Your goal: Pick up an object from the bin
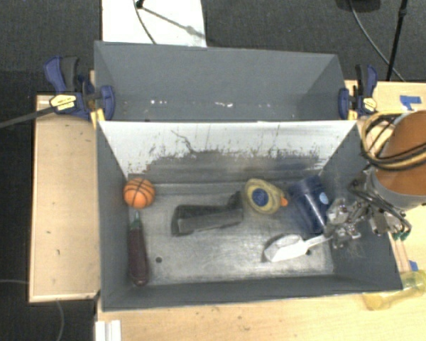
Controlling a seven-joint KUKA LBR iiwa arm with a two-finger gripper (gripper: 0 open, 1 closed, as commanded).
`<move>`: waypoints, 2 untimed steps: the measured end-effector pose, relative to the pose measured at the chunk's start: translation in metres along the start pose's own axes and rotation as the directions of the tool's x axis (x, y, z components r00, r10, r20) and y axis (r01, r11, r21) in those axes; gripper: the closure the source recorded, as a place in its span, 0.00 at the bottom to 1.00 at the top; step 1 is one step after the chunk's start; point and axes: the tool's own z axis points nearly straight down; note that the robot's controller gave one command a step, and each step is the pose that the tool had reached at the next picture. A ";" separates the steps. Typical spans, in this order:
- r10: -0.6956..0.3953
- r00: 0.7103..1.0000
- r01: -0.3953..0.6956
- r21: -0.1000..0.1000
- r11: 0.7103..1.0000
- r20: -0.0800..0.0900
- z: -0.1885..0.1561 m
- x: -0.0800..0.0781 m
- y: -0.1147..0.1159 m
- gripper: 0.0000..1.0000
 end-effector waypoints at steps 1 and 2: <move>-0.029 1.000 0.029 0.004 1.000 0.003 -0.061 0.007 0.013 1.00; -0.037 0.999 0.037 0.007 0.999 0.010 -0.083 0.006 0.017 1.00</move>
Offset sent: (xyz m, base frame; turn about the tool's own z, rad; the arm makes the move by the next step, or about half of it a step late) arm -0.0068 0.0190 0.0570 -0.0560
